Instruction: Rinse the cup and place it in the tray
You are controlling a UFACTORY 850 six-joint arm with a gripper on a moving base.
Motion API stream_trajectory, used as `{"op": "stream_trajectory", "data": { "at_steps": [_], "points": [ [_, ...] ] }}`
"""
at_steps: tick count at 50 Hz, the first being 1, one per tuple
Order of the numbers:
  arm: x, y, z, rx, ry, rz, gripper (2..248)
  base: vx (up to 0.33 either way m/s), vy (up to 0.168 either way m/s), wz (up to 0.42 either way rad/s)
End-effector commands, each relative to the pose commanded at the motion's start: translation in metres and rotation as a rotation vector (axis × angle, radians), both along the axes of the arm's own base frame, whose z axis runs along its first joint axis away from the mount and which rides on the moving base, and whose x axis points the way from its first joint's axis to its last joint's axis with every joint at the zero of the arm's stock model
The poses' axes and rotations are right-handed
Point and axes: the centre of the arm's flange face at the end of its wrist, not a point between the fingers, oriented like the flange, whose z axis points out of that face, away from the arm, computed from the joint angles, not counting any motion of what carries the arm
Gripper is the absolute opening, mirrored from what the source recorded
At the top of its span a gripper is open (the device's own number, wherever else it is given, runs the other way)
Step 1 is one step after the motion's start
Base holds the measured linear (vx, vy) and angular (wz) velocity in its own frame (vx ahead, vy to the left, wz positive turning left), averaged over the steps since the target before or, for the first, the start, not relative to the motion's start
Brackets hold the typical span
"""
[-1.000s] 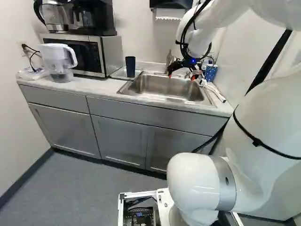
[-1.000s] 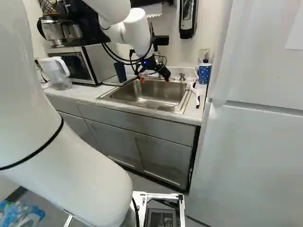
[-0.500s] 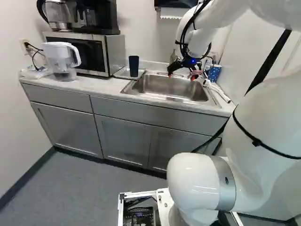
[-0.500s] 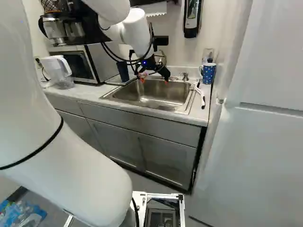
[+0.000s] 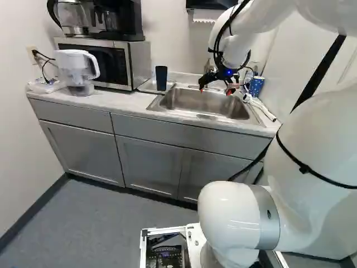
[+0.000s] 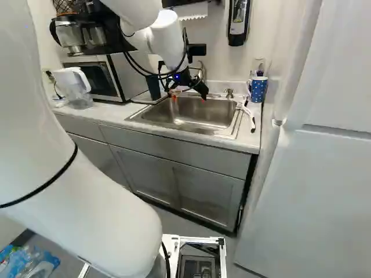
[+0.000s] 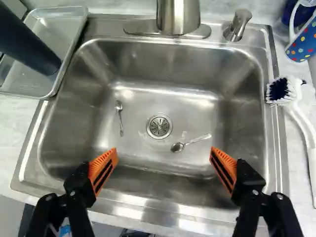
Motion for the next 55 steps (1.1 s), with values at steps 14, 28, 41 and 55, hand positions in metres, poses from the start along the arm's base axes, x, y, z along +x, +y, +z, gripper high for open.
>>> {"op": "stream_trajectory", "data": {
  "at_steps": [14, 28, 41, 55],
  "points": [
    [0.0, 0.0, 0.0, 0.0, 0.0, 0.0, 247, -0.049, 0.062, 0.001],
    [0.0, 0.0, 0.0, 0.0, 0.0, 0.0, 247, -0.073, 0.077, -0.002],
    [0.0, 0.0, 0.0, 0.0, 0.0, 0.0, 247, -0.091, 0.085, -0.008],
    [0.0, 0.0, 0.0, 0.0, 0.0, 0.0, 247, -0.103, 0.085, -0.007]
  ]
}}
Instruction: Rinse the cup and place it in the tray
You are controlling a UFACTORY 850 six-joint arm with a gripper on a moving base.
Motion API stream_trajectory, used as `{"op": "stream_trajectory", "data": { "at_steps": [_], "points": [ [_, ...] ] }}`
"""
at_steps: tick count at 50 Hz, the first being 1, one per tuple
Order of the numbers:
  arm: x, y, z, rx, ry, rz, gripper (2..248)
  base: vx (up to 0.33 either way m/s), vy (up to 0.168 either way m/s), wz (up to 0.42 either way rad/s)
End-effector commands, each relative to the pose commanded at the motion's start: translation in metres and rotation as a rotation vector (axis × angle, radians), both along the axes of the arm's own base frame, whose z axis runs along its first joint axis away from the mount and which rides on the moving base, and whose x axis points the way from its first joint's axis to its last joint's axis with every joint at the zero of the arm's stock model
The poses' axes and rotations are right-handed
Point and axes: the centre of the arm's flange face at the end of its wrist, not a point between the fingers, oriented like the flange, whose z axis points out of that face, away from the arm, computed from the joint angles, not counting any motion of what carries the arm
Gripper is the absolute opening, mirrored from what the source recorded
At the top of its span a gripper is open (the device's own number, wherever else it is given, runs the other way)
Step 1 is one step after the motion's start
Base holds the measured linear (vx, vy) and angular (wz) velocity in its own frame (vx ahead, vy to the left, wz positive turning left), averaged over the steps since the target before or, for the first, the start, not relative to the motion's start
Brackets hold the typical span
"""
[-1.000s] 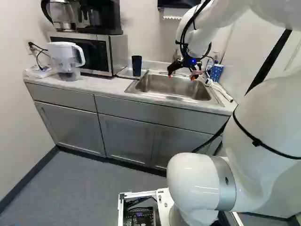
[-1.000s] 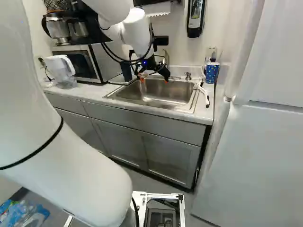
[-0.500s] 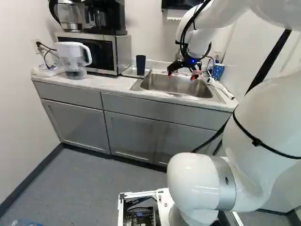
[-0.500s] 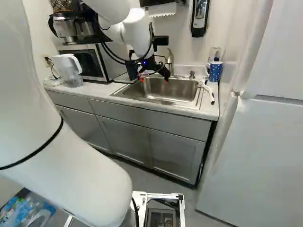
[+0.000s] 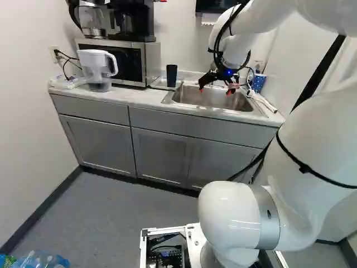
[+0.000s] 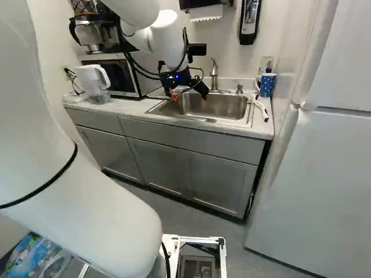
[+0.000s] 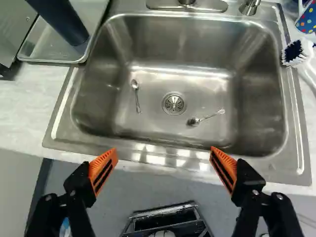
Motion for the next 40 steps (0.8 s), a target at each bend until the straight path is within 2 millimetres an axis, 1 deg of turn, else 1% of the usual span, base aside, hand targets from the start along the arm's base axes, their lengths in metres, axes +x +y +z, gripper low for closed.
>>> {"op": "stream_trajectory", "data": {
  "at_steps": [14, 40],
  "points": [
    [0.0, 0.0, 0.0, 0.0, 0.0, 0.0, 247, -0.1, 0.079, -0.042],
    [0.0, 0.0, 0.0, 0.0, 0.0, 0.0, 247, -0.101, 0.042, -0.204]
  ]
}}
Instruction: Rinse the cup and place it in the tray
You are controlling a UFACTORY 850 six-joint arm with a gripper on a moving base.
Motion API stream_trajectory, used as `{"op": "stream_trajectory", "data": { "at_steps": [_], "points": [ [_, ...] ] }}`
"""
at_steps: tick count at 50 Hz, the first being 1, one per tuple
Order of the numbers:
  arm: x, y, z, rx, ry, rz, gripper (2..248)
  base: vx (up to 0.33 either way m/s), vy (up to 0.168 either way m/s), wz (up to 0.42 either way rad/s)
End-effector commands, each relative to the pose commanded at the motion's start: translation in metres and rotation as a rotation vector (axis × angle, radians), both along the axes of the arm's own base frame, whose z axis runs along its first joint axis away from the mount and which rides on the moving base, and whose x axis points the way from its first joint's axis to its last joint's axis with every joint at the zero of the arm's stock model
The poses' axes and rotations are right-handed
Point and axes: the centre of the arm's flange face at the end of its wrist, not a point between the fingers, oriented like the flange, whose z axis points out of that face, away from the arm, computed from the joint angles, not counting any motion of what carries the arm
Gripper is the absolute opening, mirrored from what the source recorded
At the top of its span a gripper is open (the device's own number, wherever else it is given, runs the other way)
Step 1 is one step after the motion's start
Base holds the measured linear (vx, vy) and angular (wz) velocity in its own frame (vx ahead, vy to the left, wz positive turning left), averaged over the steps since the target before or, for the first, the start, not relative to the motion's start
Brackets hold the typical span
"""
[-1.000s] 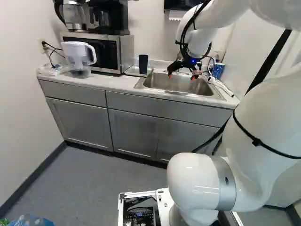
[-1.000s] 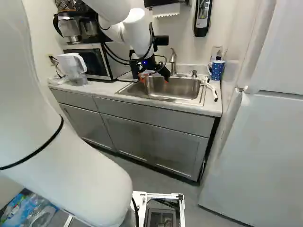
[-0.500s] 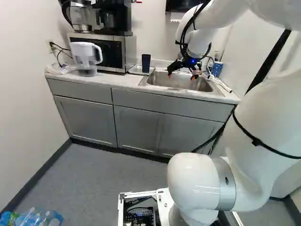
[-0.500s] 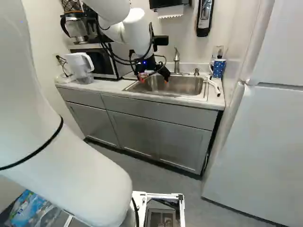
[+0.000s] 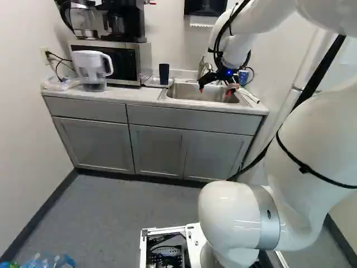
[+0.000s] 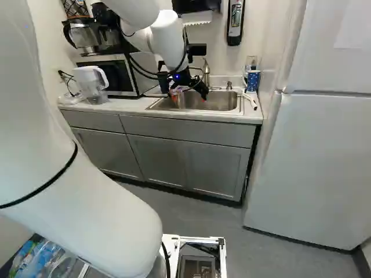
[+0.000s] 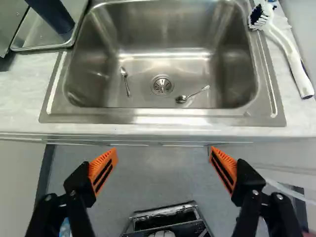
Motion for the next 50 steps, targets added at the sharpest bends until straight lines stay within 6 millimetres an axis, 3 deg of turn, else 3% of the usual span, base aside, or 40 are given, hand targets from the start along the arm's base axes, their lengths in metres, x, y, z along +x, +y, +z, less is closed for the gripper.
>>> {"op": "stream_trajectory", "data": {
  "at_steps": [38, 50],
  "points": [
    [0.0, 0.0, 0.0, 0.0, 0.0, 0.0, 247, -0.1, 0.037, -0.223],
    [0.0, 0.0, 0.0, 0.0, 0.0, 0.0, 247, -0.043, 0.024, -0.042]
  ]
}}
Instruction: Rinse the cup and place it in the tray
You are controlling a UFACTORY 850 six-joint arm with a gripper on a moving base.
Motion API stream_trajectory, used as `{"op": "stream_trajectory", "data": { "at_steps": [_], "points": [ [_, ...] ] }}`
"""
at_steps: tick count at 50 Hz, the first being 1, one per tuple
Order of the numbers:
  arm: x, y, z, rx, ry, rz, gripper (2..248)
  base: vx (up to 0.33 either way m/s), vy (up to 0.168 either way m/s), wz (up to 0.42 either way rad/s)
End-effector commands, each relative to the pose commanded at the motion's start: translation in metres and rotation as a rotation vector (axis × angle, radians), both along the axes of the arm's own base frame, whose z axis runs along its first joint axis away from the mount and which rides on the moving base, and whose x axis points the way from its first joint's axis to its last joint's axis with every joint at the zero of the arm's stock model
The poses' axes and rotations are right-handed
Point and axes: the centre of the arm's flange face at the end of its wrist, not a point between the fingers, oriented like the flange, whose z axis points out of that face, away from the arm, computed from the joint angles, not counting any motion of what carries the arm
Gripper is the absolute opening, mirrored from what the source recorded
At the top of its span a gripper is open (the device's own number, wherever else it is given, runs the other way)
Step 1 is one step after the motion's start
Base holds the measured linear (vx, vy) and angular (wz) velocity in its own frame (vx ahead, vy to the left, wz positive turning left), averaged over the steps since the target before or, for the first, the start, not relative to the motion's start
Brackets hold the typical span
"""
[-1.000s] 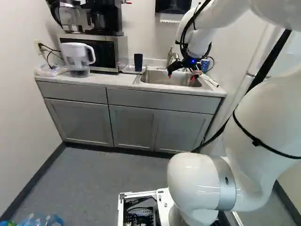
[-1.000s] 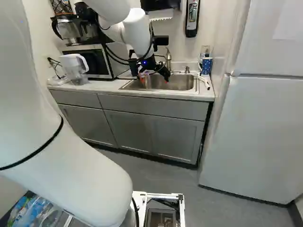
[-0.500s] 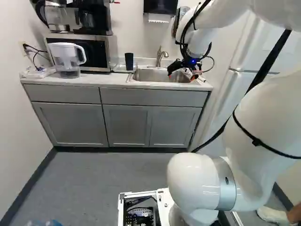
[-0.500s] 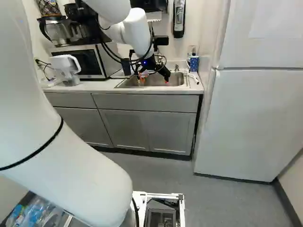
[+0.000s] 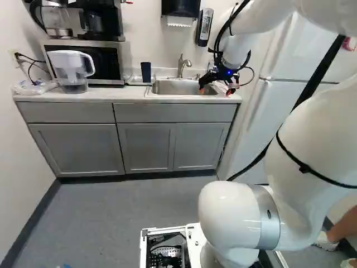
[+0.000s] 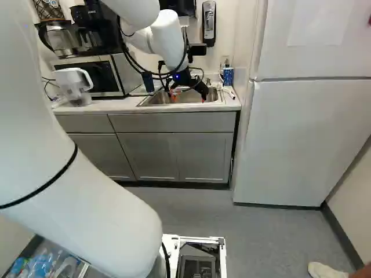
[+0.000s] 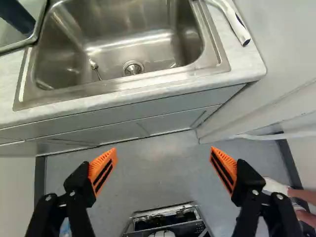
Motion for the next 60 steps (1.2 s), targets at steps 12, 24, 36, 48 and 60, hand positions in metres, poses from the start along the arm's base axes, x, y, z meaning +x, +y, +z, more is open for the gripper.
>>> {"op": "stream_trajectory", "data": {
  "at_steps": [12, 24, 36, 48, 60],
  "points": [
    [0.0, 0.0, 0.0, 0.0, 0.0, 0.0, 247, 0.002, -0.002, -0.001],
    [0.0, 0.0, 0.0, 0.0, 0.0, 0.0, 247, 0.0, 0.0, 0.0],
    [0.0, 0.0, -0.001, -0.001, -0.003, 0.0, 247, 0.0, 0.0, 0.0],
    [-0.001, 0.002, -0.006, -0.005, -0.012, 0.001, 247, 0.0, 0.0, 0.0],
    [-0.003, 0.005, -0.015, -0.012, -0.029, 0.003, 247, 0.0, 0.0, 0.0]
  ]
}}
